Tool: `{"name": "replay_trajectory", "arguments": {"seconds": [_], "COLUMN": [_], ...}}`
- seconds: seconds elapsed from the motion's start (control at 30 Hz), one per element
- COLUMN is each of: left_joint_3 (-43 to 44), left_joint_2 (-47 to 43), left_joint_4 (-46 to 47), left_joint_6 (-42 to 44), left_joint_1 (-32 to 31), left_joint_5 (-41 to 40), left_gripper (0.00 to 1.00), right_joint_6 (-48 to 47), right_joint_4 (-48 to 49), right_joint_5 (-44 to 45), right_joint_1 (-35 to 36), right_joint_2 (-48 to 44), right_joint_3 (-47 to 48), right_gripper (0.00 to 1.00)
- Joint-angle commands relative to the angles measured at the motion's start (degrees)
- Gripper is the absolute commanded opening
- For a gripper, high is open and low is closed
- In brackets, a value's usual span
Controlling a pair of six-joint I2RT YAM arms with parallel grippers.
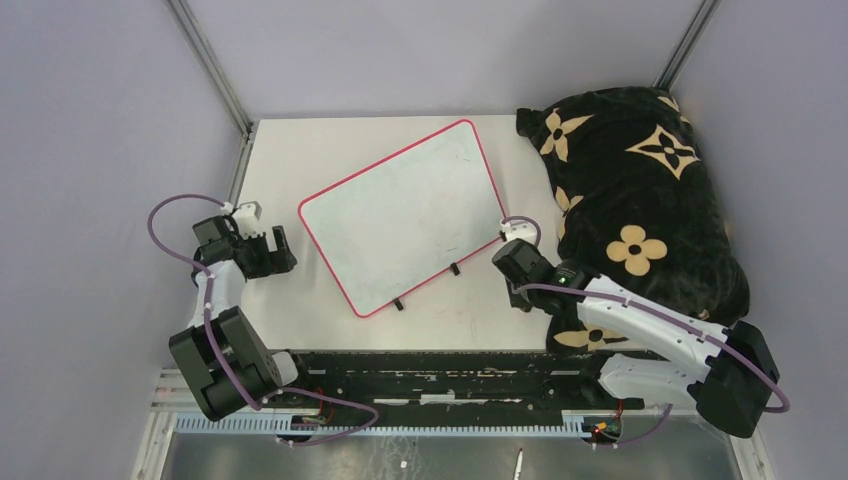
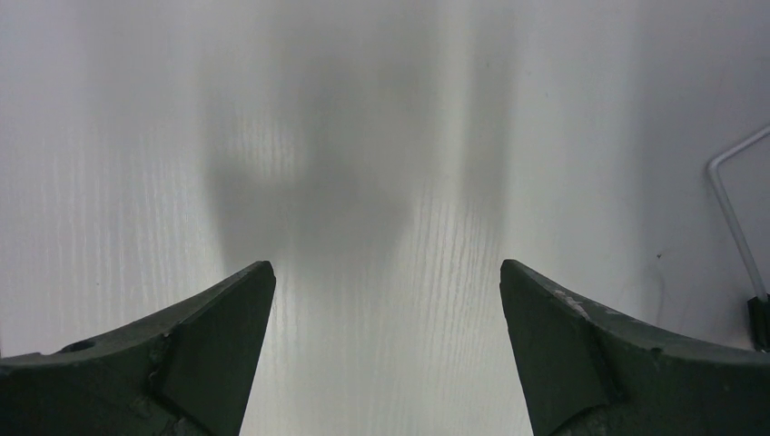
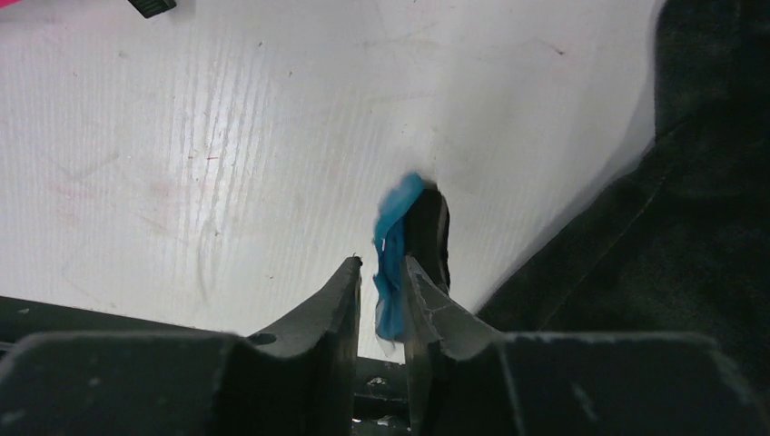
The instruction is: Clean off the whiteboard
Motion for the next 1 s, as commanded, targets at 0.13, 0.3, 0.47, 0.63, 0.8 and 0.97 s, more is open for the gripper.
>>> {"name": "replay_trajectory", "arguments": {"seconds": [0.13, 0.3, 0.47, 0.63, 0.8, 0.97], "left_joint_3": [-1.06, -1.91, -3.15, -3.1, -3.3, -3.49], "left_joint_2": [-2.08, -3.67, -5.57, -5.42, -5.94, -6.39], "left_joint_4": [5.26, 5.53, 6.67, 6.81, 6.97, 6.67], "left_joint_6": [2.48, 3.12, 3.3, 3.26, 3.13, 3.18], "left_joint_1": [0.15, 0.08, 0.14, 0.18, 0.16, 0.18], "left_joint_5": [3.89, 4.72, 6.56, 6.7, 7.73, 7.94], "left_gripper": [1.0, 1.0, 0.99, 0.99, 0.99, 0.99], "right_joint_6": [-1.54, -1.77, -2.3, -4.85, -5.68, -5.56], "right_joint_4": [4.33, 4.51, 3.81, 3.31, 4.51, 7.92], "right_joint_5": [-6.92, -6.84, -3.49, -3.47, -5.48, -6.6], "right_joint_1": [-2.81, -3.1, -3.28, -4.6, -4.6, -4.6], "right_joint_2": [2.66, 2.31, 0.95, 1.92, 2.58, -0.85], "right_joint_3": [-0.07, 0.28, 1.28, 3.86, 3.87, 0.1], "right_gripper": [0.34, 0.35, 0.39, 0.52, 0.53, 0.5]}}
